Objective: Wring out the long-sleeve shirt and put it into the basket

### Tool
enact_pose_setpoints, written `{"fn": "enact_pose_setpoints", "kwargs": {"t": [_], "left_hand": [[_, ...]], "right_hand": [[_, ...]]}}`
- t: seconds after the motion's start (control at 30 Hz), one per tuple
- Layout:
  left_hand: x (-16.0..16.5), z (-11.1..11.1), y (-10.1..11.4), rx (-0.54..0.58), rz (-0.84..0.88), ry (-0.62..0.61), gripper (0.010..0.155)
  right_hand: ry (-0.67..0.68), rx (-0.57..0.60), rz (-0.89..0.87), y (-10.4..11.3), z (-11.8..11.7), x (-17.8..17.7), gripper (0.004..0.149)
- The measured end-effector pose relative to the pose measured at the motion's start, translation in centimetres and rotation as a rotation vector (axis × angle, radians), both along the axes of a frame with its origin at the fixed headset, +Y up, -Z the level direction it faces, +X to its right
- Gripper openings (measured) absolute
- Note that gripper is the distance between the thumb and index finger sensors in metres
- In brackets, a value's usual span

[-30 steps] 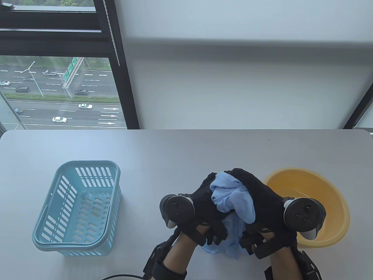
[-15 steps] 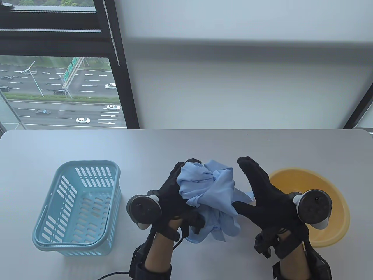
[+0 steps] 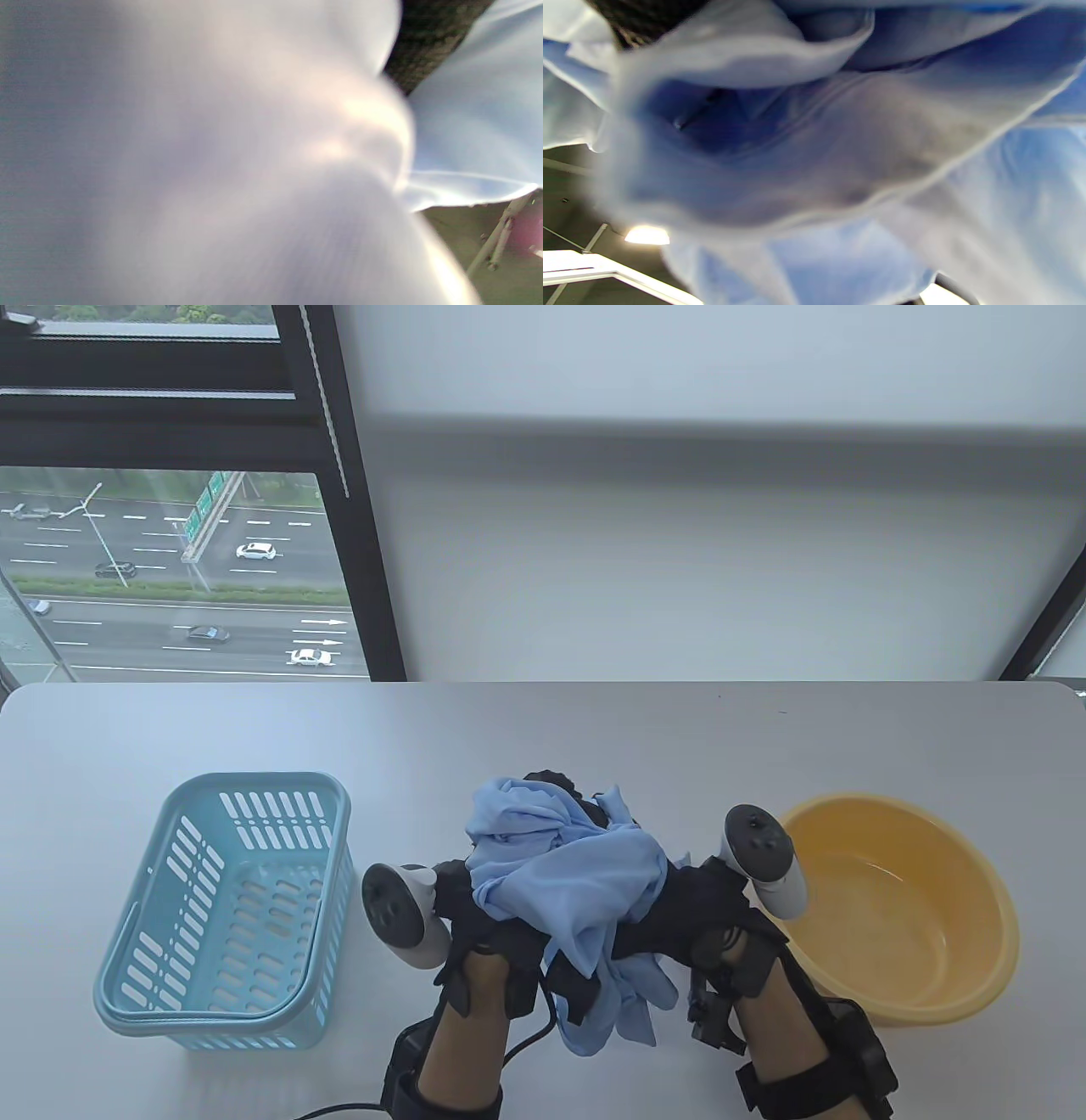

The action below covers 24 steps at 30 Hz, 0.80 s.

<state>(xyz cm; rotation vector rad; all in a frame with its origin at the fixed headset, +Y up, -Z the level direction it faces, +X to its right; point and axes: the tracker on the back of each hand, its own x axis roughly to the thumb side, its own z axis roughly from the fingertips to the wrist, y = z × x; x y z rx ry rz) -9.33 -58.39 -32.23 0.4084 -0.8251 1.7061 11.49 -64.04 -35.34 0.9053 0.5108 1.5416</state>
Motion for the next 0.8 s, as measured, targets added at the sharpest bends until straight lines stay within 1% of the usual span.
{"fn": "enact_pose_setpoints", "kwargs": {"t": [0.07,0.1,0.13,0.2,0.23,0.3,0.37,0.43,0.5,0.6,0.73,0.8], "left_hand": [[0.4,-0.2,-0.2,-0.031,0.009,-0.091,0.071],[0.5,-0.3,-0.2,-0.044,0.002,-0.106,0.071],[0.7,-0.3,-0.4,-0.053,-0.003,-0.115,0.071],[1.0,-0.4,-0.6,-0.063,0.009,-0.13,0.071],[1.1,-0.5,-0.6,-0.066,0.013,-0.132,0.071],[1.2,-0.4,-0.5,-0.046,-0.026,-0.097,0.072],[1.0,-0.3,-0.4,-0.03,-0.068,-0.053,0.073],[0.7,-0.1,-0.2,-0.016,-0.104,-0.007,0.076],[0.4,0.1,0.1,0.005,-0.169,0.031,0.081],[-0.8,0.5,0.7,0.044,-0.318,0.107,0.087],[-3.2,0.7,1.3,0.046,-0.405,0.22,0.085],[-4.8,0.7,1.2,0.021,-0.391,0.277,0.079]], "right_hand": [[-0.006,0.002,-0.006,-0.3,-0.1,-0.3,0.116],[-0.022,0.005,0.0,-0.2,-0.1,-0.3,0.109],[-0.042,0.023,0.008,-0.1,-0.2,-0.1,0.097],[-0.048,0.04,0.011,0.0,-0.3,0.1,0.078],[-0.049,0.041,0.009,0.1,-0.3,0.2,0.073],[-0.075,0.065,0.031,0.3,-0.4,0.6,0.062],[-0.11,0.096,0.049,0.7,-0.3,1.1,0.056],[-0.156,0.127,0.067,1.1,-0.4,1.9,0.053],[-0.22,0.159,0.069,1.6,-0.4,2.9,0.053],[-0.351,0.207,0.04,2.5,-0.4,5.2,0.052],[-0.571,0.308,0.039,3.8,0.1,8.6,0.052],[-0.671,0.365,0.06,4.4,0.5,10.0,0.052]]}}
